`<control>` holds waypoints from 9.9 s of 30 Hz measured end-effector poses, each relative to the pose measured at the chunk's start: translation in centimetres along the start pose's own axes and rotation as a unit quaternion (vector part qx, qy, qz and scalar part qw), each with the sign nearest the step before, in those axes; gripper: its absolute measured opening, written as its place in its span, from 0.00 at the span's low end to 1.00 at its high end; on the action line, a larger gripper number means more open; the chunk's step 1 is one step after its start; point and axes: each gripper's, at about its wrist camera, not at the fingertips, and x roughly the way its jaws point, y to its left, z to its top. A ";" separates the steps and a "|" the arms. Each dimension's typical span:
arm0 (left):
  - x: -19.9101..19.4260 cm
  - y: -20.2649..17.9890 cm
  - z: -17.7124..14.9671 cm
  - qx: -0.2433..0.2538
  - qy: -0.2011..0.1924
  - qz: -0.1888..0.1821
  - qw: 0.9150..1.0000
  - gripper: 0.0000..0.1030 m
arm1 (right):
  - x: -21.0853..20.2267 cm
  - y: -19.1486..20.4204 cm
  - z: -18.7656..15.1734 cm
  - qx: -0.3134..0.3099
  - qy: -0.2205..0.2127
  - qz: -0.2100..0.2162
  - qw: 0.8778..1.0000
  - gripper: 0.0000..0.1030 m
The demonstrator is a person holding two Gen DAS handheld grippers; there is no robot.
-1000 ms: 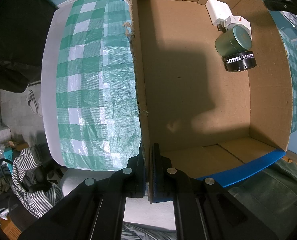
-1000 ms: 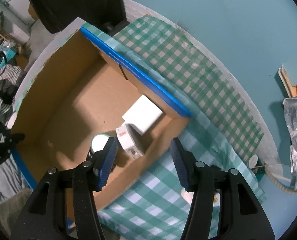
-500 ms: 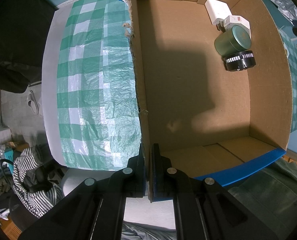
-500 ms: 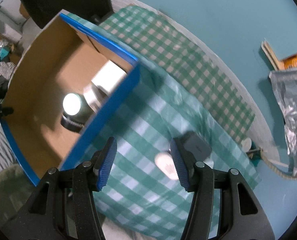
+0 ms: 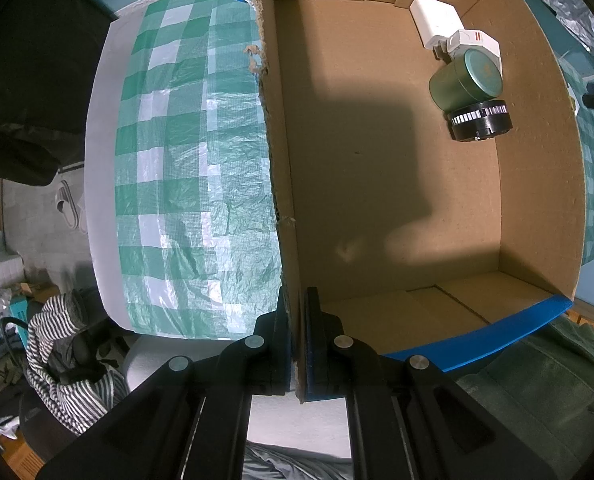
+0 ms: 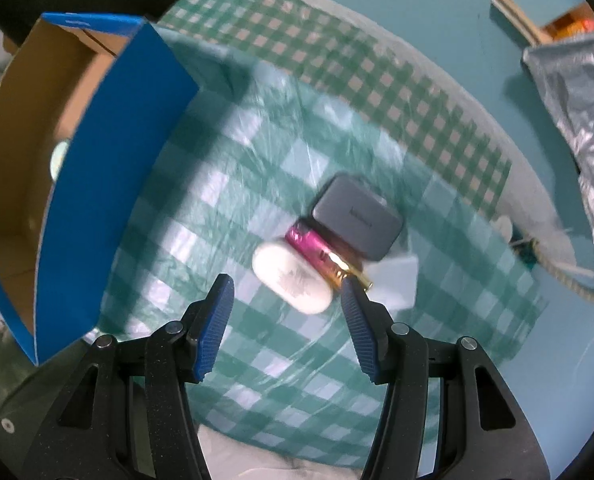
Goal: Organize rigid objects
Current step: 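Move the right gripper to the white oval case and grasp it, then carry the white oval case with the right gripper into the box, then lower the oval case beside the fan and open the right gripper, then move the right gripper to the pink-gold lighter and grasp it, then lift the lighter with the right gripper and carry it over the box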
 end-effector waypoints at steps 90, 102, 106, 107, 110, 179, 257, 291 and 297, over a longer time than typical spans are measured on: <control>0.5 0.1 -0.5 -0.010 0.004 -0.011 1.000 0.05 | 8.8 1.9 1.6 0.091 0.035 0.009 0.995 0.36; 0.5 -0.1 -0.5 -0.005 0.003 -0.010 1.000 0.05 | 6.5 3.3 -0.2 0.074 0.024 0.025 0.997 0.36; 0.4 -0.1 -0.5 -0.004 0.003 -0.009 1.000 0.05 | 5.3 3.6 -0.5 0.065 0.021 0.025 0.997 0.36; 0.4 -0.1 -0.5 -0.004 0.003 -0.009 1.000 0.05 | 4.9 3.8 -0.6 0.062 0.020 0.025 0.998 0.36; 0.4 -0.1 -0.5 -0.003 0.003 -0.009 1.000 0.05 | 3.5 4.2 -0.7 0.054 0.015 0.025 0.998 0.36; 0.8 -0.2 -0.8 -0.002 0.006 -0.007 1.000 0.05 | 0.6 20.3 2.6 -0.194 -0.006 0.035 0.980 0.36; 0.6 -0.3 -0.4 -0.017 0.017 -0.005 1.000 0.05 | 9.1 0.8 3.7 -0.018 0.052 -0.012 0.998 0.25; 0.5 -0.7 -0.3 0.002 0.014 -0.008 1.000 0.05 | 1.1 5.2 1.8 0.004 0.020 0.036 0.999 0.22; 0.6 -0.6 -0.3 0.005 0.013 -0.007 1.000 0.05 | -2.3 7.2 2.2 -0.019 -0.007 0.048 0.999 0.22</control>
